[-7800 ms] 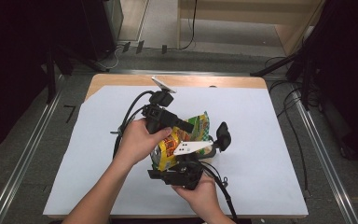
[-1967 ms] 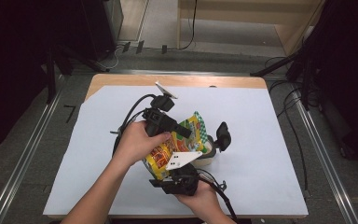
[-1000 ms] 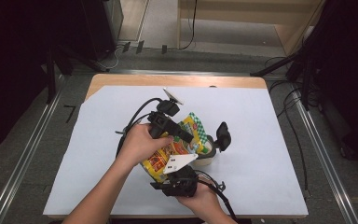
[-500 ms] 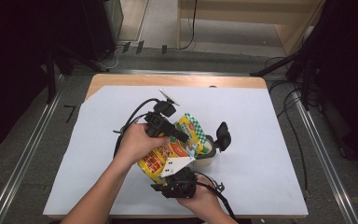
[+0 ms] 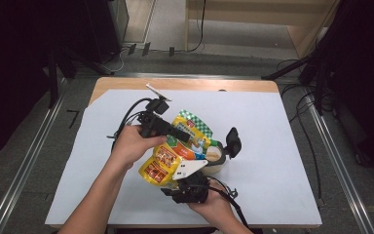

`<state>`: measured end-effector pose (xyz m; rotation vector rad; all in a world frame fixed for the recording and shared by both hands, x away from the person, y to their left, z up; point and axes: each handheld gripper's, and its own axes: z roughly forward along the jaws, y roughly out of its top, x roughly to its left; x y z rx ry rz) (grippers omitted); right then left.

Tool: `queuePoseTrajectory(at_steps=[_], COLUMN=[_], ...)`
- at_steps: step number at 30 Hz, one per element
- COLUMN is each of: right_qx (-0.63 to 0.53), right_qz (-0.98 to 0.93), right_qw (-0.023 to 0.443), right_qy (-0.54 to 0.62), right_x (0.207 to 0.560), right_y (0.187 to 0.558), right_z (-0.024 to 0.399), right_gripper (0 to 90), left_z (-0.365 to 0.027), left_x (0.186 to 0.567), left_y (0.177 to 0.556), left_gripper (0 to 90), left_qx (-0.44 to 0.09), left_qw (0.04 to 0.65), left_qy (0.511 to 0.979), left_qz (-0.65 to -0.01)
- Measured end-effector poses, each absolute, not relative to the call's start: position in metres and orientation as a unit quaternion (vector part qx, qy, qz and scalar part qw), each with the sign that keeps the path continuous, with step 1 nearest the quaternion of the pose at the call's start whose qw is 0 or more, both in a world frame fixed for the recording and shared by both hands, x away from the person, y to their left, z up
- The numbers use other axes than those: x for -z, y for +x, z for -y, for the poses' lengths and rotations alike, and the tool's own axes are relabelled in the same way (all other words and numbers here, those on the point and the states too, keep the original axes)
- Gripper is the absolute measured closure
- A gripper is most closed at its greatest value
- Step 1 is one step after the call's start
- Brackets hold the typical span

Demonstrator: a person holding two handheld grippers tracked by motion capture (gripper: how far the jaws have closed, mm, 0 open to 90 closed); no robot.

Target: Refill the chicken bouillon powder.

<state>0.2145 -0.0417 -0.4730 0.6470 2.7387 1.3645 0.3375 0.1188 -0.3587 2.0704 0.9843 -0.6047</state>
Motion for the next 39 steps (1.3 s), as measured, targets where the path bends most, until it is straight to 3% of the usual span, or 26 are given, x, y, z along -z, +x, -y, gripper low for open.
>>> queuePoseTrajectory(at_steps=[5, 22, 39], right_qx=[-0.450, -0.458, -0.482], right_qz=[-0.862, -0.853, -0.835], right_qw=[-0.012, 0.015, 0.002], right_qy=[0.232, 0.249, 0.264], right_x=[0.473, 0.471, 0.473], right_y=[0.221, 0.228, 0.234], right_z=[0.048, 0.061, 0.071], right_gripper=[59.9, 55.9, 53.5], left_z=[-0.127, -0.156, -0.187], left_x=[0.355, 0.340, 0.340], left_y=[0.337, 0.337, 0.345], left_gripper=[90.0, 89.9, 89.0], left_qx=[0.241, 0.228, 0.181], left_qw=[0.386, 0.419, 0.436], left_qy=[0.802, 0.785, 0.770], left_qz=[-0.386, -0.395, -0.429])
